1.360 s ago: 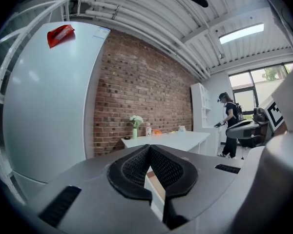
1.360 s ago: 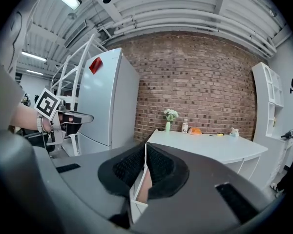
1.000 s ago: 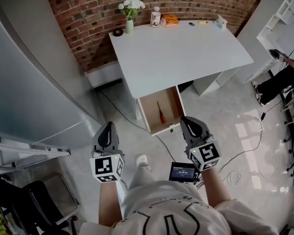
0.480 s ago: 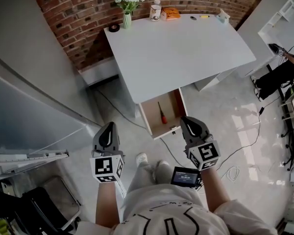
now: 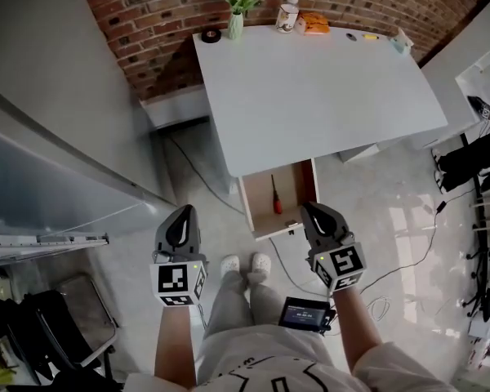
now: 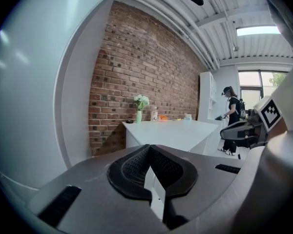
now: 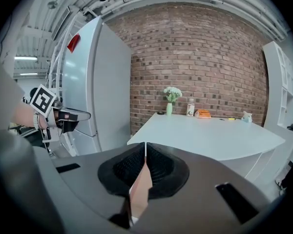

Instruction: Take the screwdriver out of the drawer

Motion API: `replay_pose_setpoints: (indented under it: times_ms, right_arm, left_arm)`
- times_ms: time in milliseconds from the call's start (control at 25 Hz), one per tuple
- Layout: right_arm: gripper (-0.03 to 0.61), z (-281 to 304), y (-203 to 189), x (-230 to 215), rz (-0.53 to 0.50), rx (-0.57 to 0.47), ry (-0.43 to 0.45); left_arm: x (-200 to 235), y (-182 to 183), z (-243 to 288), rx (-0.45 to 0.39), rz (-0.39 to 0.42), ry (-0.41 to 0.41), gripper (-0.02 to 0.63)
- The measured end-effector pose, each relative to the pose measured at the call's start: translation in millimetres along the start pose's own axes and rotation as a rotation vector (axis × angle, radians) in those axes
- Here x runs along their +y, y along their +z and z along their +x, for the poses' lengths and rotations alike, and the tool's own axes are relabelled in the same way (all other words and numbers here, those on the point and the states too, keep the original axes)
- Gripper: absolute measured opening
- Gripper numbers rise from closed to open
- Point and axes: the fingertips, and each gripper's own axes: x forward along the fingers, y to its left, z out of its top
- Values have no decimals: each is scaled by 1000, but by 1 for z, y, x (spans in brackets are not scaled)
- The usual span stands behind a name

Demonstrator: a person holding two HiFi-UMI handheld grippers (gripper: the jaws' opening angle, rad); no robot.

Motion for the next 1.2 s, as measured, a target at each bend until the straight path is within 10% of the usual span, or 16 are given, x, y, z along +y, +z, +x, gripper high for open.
replay_pose_setpoints:
  times_ms: [1200]
  right_arm:
    - [23, 132, -216, -45, 212, 304, 34]
  left_arm:
    - [6, -157, 81, 132, -56, 56, 8]
